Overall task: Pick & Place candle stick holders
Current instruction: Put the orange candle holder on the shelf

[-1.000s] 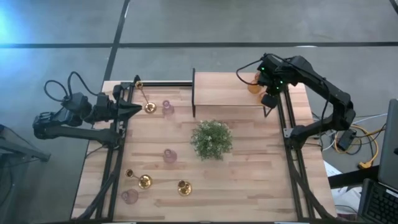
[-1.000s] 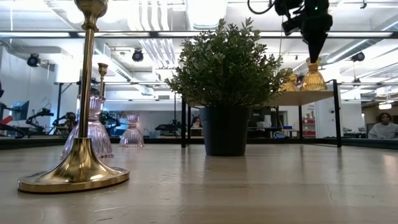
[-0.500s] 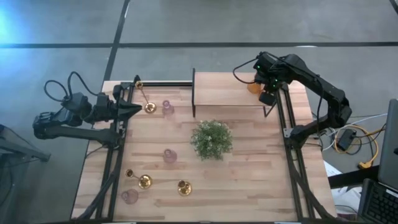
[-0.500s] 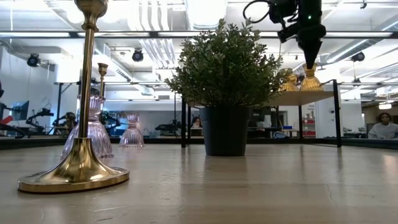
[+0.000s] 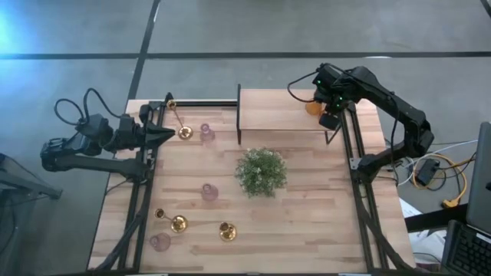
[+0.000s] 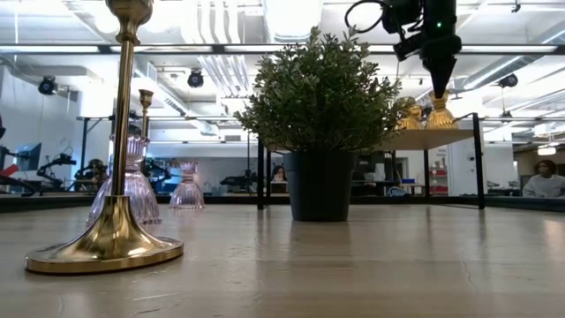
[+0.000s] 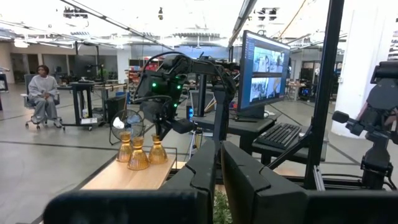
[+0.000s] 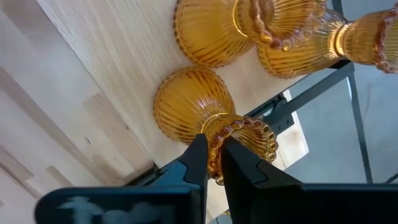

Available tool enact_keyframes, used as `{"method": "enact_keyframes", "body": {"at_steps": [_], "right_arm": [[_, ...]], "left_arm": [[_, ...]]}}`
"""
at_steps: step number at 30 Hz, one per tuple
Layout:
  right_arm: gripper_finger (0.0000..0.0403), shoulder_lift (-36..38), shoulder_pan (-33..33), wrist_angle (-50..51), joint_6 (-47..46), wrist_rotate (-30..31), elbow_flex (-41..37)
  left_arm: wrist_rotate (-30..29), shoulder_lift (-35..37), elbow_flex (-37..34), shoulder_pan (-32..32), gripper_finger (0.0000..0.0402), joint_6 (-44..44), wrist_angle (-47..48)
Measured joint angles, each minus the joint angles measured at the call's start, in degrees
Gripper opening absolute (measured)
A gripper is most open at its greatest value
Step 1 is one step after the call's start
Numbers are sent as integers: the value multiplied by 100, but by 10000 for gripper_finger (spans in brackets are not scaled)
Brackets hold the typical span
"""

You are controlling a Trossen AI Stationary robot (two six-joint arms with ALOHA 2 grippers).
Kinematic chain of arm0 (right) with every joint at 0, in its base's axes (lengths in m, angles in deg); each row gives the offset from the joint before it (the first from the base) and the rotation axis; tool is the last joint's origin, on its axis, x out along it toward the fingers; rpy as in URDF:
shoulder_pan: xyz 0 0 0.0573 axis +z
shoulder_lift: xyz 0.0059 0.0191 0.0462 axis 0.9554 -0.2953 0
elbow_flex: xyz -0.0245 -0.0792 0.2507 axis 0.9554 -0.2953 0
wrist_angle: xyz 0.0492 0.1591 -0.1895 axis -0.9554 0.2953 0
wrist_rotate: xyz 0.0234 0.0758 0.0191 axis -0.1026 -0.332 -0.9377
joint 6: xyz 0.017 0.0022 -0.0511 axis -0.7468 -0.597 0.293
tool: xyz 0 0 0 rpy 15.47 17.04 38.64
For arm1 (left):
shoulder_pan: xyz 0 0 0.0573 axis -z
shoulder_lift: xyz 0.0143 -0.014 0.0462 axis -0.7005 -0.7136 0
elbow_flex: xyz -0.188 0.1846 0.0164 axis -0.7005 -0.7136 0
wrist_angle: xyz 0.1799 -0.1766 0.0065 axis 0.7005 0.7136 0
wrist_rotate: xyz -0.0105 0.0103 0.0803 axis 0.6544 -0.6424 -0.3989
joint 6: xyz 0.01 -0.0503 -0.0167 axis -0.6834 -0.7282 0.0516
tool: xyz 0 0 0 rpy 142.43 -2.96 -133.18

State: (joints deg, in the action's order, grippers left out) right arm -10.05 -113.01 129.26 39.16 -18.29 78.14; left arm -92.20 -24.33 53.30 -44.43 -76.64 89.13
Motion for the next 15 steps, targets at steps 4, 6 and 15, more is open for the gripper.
{"method": "enact_keyframes", "body": {"at_steps": [4,6,15], "right_arm": [[52,-2,4,-19,-1,-73,-4],[59,-2,4,-30,-2,-135,-4],[77,-2,4,-57,-42,-123,-4]], "left_arm": [[1,0,0,1,30,0,0],[-1,0,0,2,30,0,0],[0,0,0,2,30,0,0]]}}
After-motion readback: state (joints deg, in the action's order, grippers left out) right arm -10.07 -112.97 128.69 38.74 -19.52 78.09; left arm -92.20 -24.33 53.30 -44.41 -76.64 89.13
